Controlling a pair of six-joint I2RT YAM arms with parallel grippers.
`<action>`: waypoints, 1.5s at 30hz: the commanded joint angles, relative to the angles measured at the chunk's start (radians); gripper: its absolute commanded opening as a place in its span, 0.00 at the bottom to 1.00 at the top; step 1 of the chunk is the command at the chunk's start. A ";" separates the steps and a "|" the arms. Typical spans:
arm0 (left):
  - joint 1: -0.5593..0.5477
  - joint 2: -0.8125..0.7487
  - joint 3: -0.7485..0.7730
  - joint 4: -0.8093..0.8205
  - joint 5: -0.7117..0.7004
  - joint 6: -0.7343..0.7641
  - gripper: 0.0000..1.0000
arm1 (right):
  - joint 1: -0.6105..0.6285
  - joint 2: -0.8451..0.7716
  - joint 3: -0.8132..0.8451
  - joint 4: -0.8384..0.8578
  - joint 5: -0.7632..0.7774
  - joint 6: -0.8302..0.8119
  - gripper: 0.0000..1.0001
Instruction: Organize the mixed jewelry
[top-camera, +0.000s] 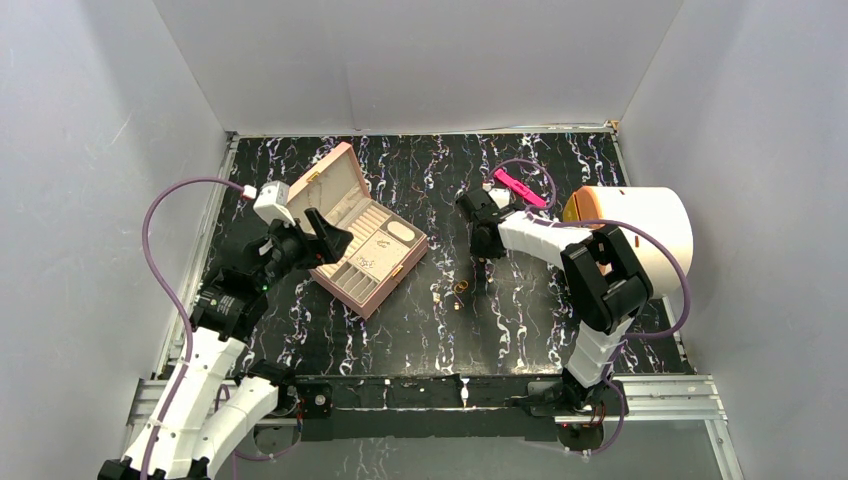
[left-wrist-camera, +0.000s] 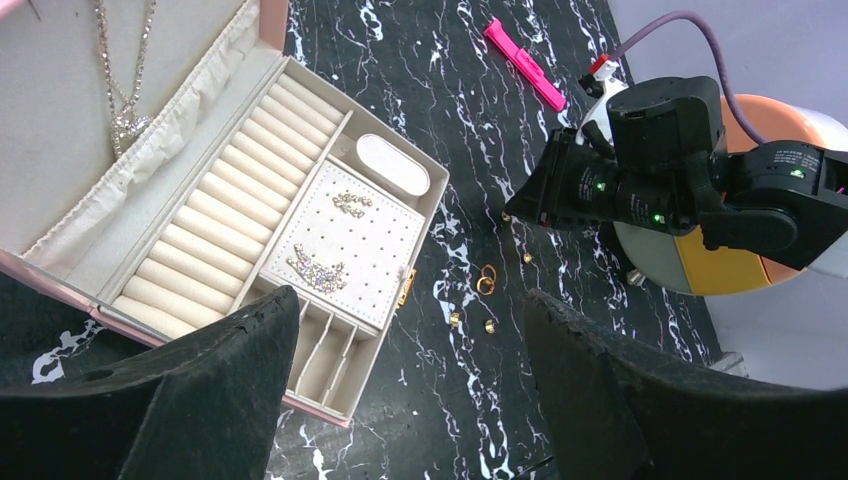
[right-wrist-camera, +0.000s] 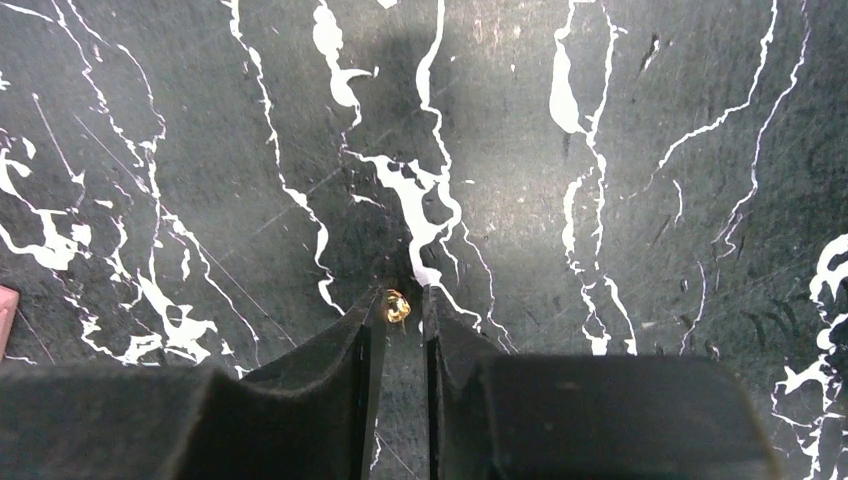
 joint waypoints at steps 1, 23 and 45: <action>-0.004 -0.010 -0.017 0.019 0.013 -0.004 0.80 | -0.003 -0.009 0.035 -0.047 -0.007 0.004 0.30; -0.004 -0.025 -0.034 0.027 0.005 -0.008 0.80 | -0.005 -0.006 0.045 -0.046 -0.026 -0.029 0.00; -0.007 0.170 -0.007 0.181 0.327 -0.201 0.79 | -0.005 -0.475 -0.154 0.339 -0.731 0.191 0.00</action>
